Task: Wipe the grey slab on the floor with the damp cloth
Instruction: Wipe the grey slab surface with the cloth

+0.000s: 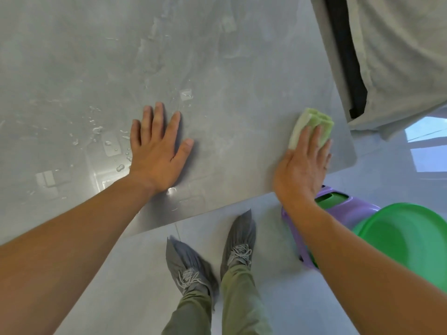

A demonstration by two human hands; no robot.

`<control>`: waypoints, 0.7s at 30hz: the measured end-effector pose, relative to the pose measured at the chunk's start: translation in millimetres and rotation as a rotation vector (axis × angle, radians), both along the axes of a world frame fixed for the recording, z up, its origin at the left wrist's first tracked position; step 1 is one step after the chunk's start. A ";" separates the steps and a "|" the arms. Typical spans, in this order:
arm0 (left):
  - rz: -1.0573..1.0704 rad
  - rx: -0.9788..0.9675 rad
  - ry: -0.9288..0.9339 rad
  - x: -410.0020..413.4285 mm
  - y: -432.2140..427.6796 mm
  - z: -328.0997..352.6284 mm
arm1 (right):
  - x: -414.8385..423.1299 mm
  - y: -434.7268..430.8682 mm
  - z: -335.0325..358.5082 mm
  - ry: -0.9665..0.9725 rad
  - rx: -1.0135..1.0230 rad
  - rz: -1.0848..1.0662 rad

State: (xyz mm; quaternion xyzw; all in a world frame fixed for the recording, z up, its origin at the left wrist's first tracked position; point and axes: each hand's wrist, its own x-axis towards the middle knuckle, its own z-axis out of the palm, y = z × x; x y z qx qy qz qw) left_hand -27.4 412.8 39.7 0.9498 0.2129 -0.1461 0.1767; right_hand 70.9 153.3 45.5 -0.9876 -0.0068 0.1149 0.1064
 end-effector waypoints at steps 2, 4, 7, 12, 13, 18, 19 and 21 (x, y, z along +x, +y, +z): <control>-0.007 0.008 0.006 0.3 1.0 -0.8 | -25.9 6.2 -2.2 0.006 -0.004 0.287; -0.018 0.006 0.019 0.3 2.3 0.2 | -22.8 -5.2 -3.9 0.020 -0.011 0.479; -0.027 0.016 0.017 0.6 1.6 0.3 | 18.1 -10.3 -3.9 0.013 -0.027 0.150; 0.005 -0.045 0.001 2.4 3.6 5.9 | 12.7 58.4 -1.0 0.002 -0.010 0.074; 0.017 -0.060 -0.022 3.9 5.9 10.0 | -5.5 72.0 -2.3 -0.003 0.006 0.251; 0.038 0.042 -0.141 15.3 45.1 15.4 | -23.0 96.1 -6.3 0.011 0.004 0.744; 0.049 0.070 -0.101 16.8 55.5 11.7 | -3.8 101.0 -7.2 -0.010 -0.002 0.744; 0.057 0.115 0.005 17.8 69.9 2.0 | 40.3 120.1 -10.5 -0.041 -0.010 0.611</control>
